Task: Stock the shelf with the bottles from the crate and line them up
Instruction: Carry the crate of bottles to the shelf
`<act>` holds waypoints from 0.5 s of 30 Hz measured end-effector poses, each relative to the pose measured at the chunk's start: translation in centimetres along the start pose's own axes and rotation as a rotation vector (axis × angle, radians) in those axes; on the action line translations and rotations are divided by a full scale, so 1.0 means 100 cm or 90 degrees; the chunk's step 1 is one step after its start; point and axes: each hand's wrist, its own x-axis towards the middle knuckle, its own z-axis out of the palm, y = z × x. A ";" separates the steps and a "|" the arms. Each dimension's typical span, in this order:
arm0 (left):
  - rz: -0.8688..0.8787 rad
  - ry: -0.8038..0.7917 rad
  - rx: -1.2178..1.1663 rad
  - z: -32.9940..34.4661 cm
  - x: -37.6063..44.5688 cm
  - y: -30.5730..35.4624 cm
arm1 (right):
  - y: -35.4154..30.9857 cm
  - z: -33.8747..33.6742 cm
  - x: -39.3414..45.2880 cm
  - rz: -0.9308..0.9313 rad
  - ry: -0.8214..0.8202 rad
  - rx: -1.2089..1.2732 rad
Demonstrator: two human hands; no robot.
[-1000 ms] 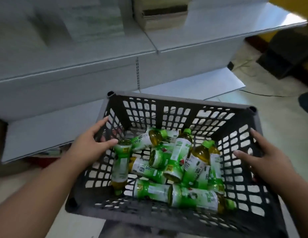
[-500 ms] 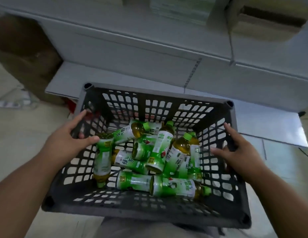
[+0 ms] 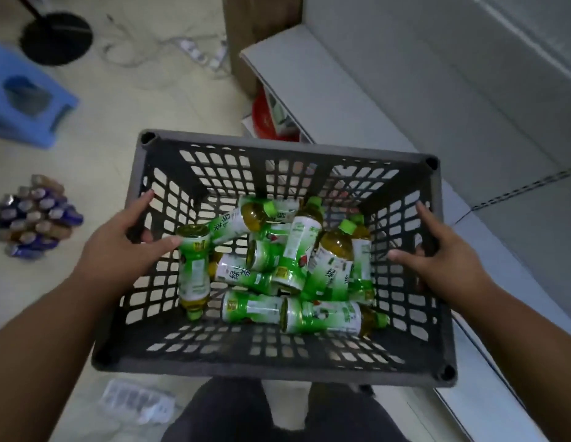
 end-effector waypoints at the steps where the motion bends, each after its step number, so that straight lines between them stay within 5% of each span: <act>1: -0.018 0.012 -0.006 0.008 -0.005 -0.016 | 0.002 0.007 0.011 -0.013 -0.017 -0.015; 15: -0.214 0.130 -0.090 0.204 -0.018 -0.289 | 0.141 0.215 0.148 -0.110 -0.178 -0.171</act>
